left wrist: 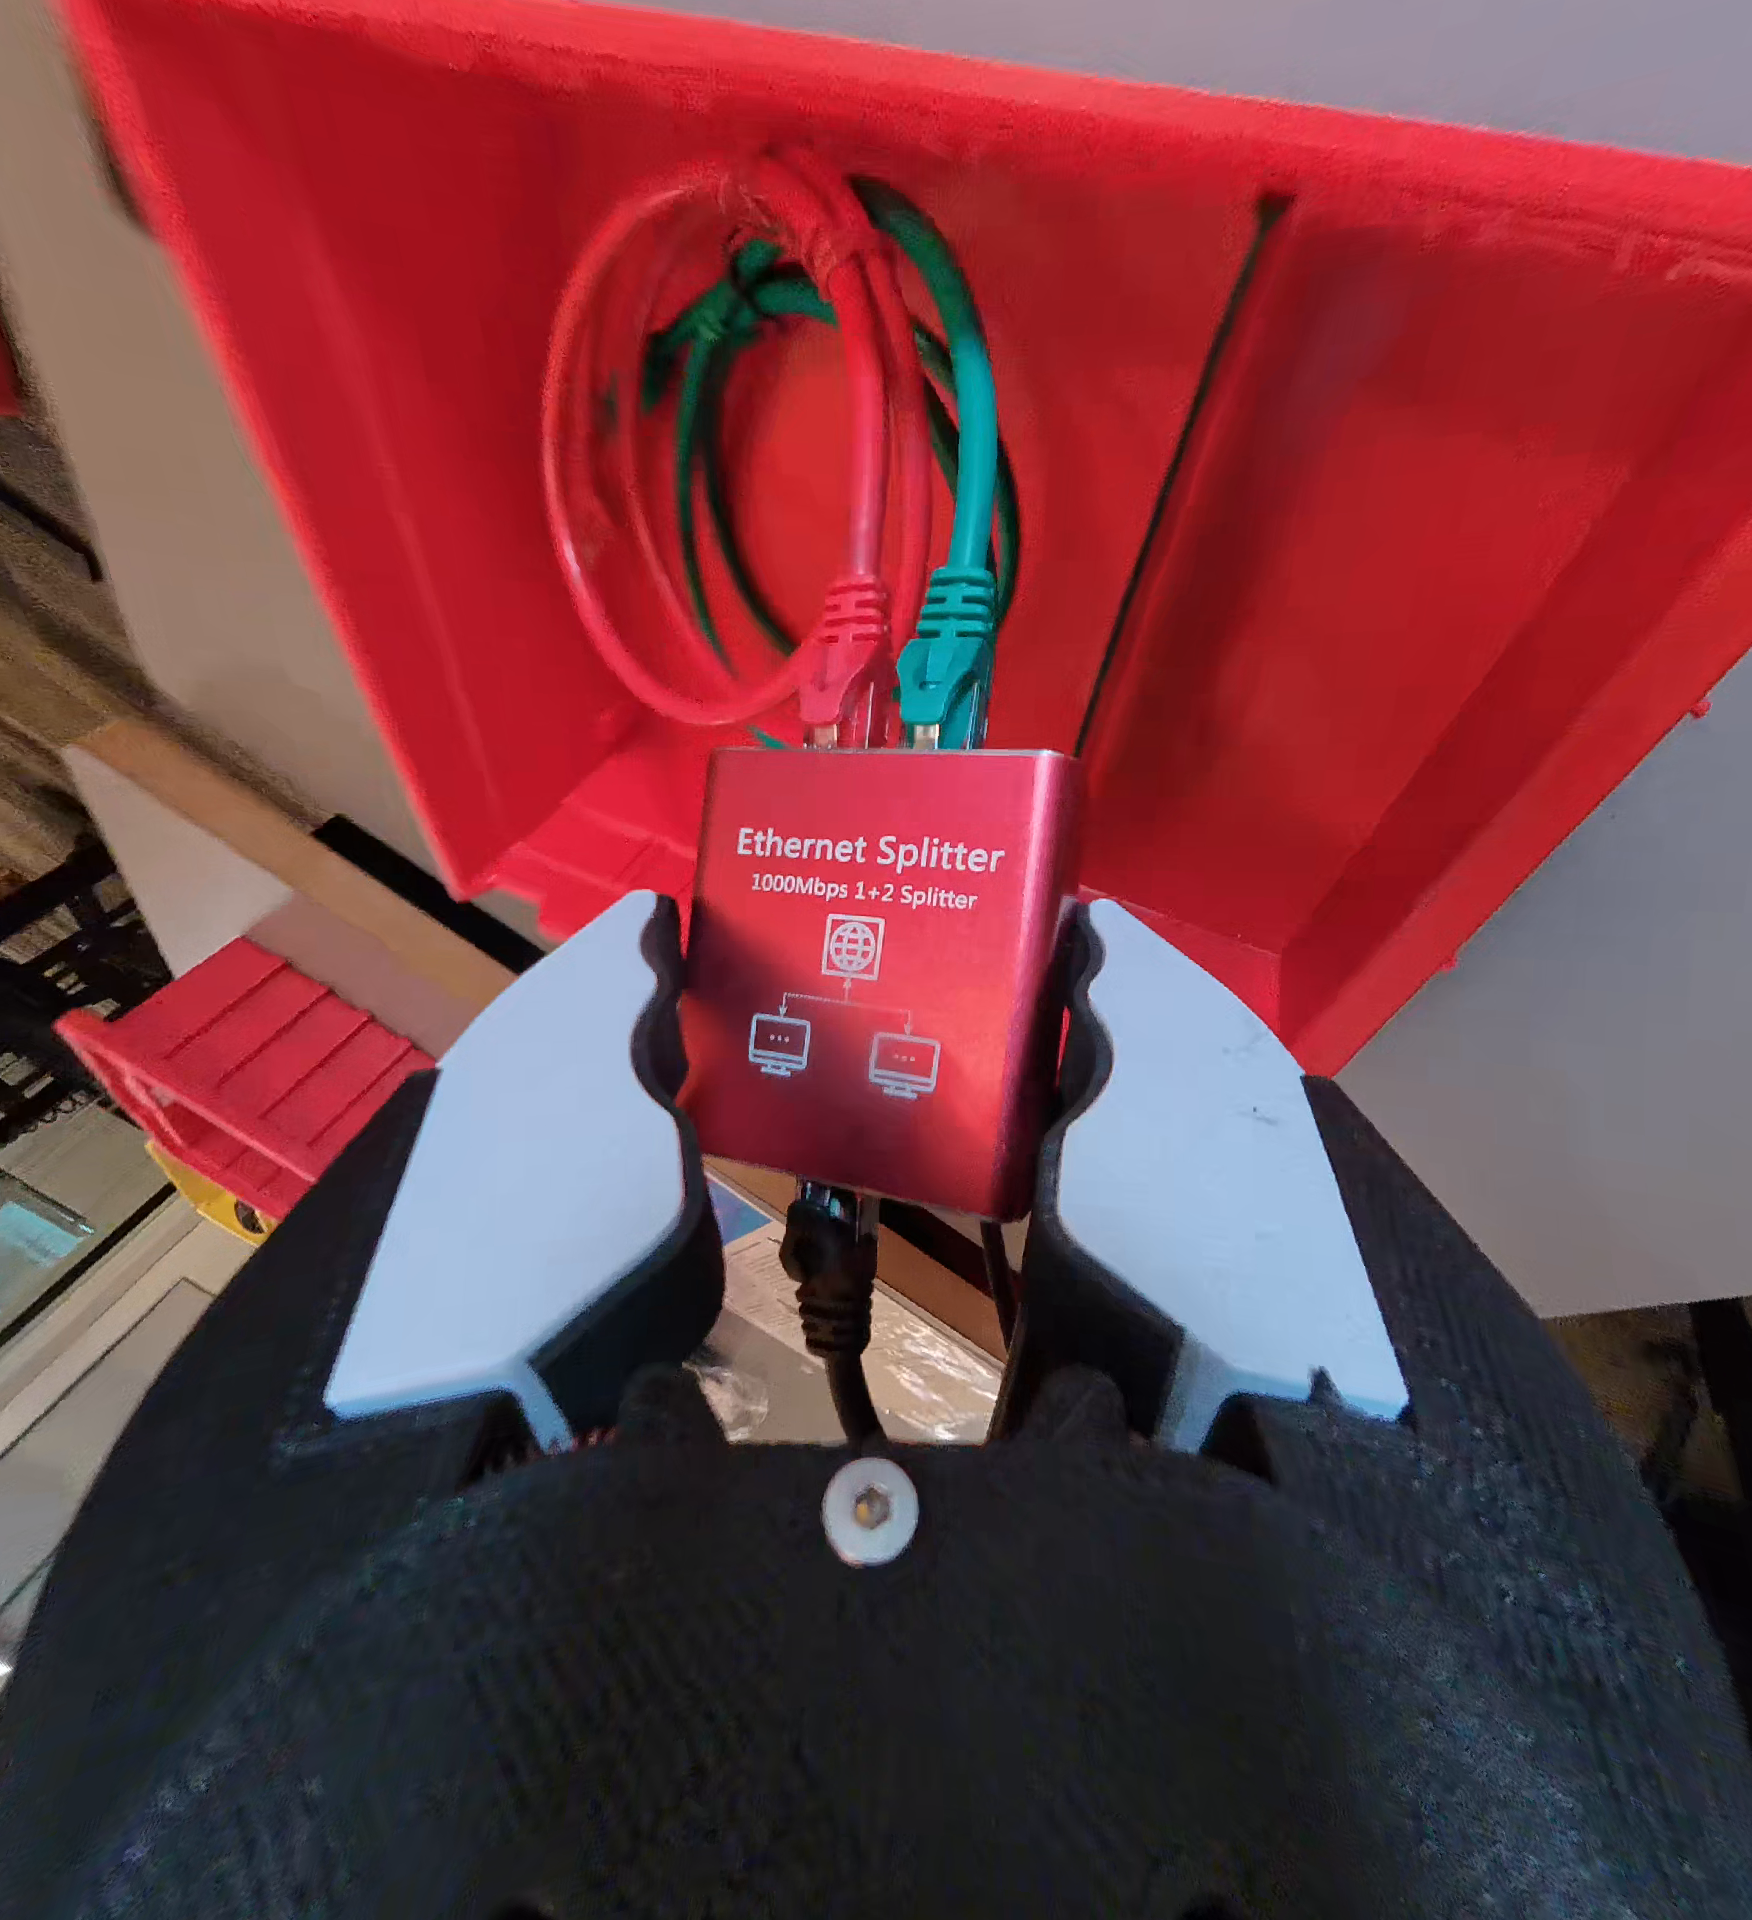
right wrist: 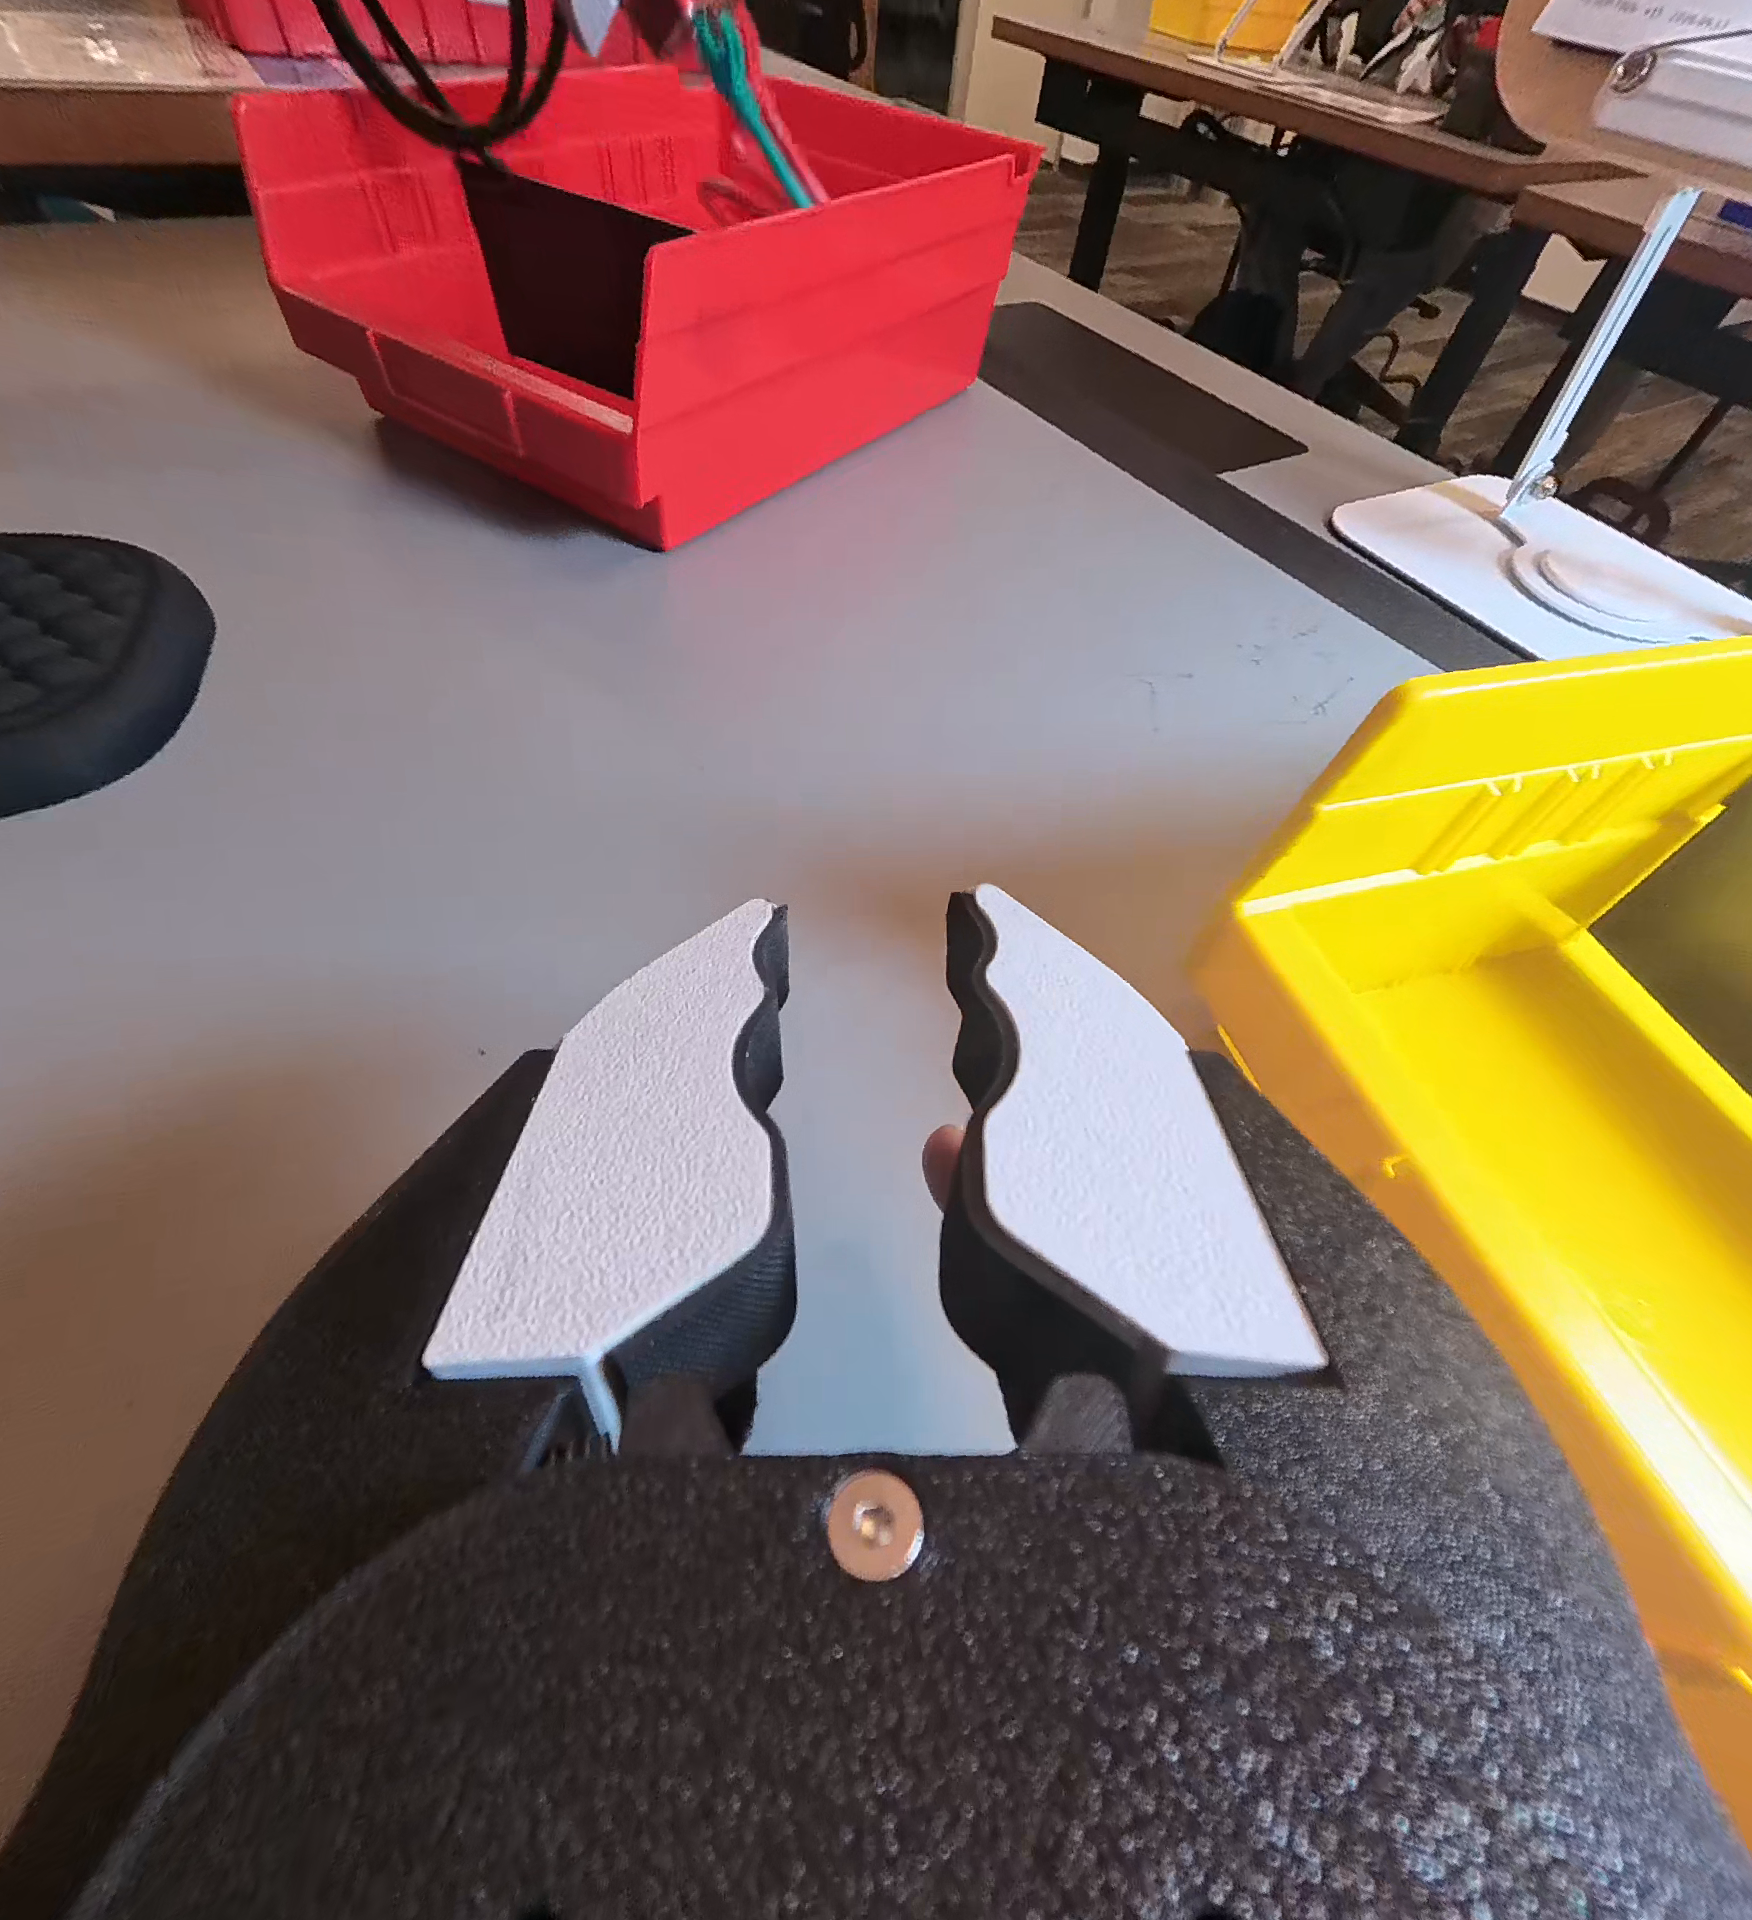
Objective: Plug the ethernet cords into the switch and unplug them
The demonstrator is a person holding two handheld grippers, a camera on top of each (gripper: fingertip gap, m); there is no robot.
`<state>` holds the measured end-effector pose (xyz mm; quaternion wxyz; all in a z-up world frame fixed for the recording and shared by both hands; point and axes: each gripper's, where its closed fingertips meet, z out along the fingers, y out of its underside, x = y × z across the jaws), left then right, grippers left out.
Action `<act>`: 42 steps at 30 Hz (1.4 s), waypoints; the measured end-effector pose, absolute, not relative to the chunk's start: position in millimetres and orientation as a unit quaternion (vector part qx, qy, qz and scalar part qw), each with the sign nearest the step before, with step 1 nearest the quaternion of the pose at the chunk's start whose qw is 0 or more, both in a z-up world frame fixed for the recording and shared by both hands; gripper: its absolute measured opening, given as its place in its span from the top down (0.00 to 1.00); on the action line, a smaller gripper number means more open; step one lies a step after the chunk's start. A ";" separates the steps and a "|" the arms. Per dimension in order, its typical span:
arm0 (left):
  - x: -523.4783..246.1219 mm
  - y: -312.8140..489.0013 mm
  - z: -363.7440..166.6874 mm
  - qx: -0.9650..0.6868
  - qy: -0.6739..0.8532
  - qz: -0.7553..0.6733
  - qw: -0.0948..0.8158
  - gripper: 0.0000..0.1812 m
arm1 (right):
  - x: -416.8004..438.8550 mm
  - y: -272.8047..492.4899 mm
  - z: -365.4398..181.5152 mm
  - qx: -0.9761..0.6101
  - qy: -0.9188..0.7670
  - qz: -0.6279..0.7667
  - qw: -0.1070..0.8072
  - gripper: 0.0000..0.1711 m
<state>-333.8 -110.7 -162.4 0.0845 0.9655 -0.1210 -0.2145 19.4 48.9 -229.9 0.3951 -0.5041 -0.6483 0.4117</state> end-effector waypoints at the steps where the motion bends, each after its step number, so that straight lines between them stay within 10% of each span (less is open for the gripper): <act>1: -336.6 -112.4 -149.5 0.965 -0.116 -0.225 0.066 0.61 | 19.2 48.1 -229.9 -0.503 -0.649 0.414 0.393 0.83; 20: -204.0 -88.6 52.3 0.848 -0.192 -0.256 -0.422 0.61 | -12.3 46.9 -106.3 -0.444 -0.585 0.476 0.484 0.80; 29: -70.5 -46.0 -20.9 0.727 -0.195 0.111 -0.648 0.61 | 4.2 50.2 -17.1 -0.389 -0.499 0.553 0.542 0.73; 42: -56.9 -7.1 -168.2 0.809 -0.160 0.178 -0.536 0.61 | -13.9 20.7 -118.5 -0.269 -0.756 0.195 0.564 0.79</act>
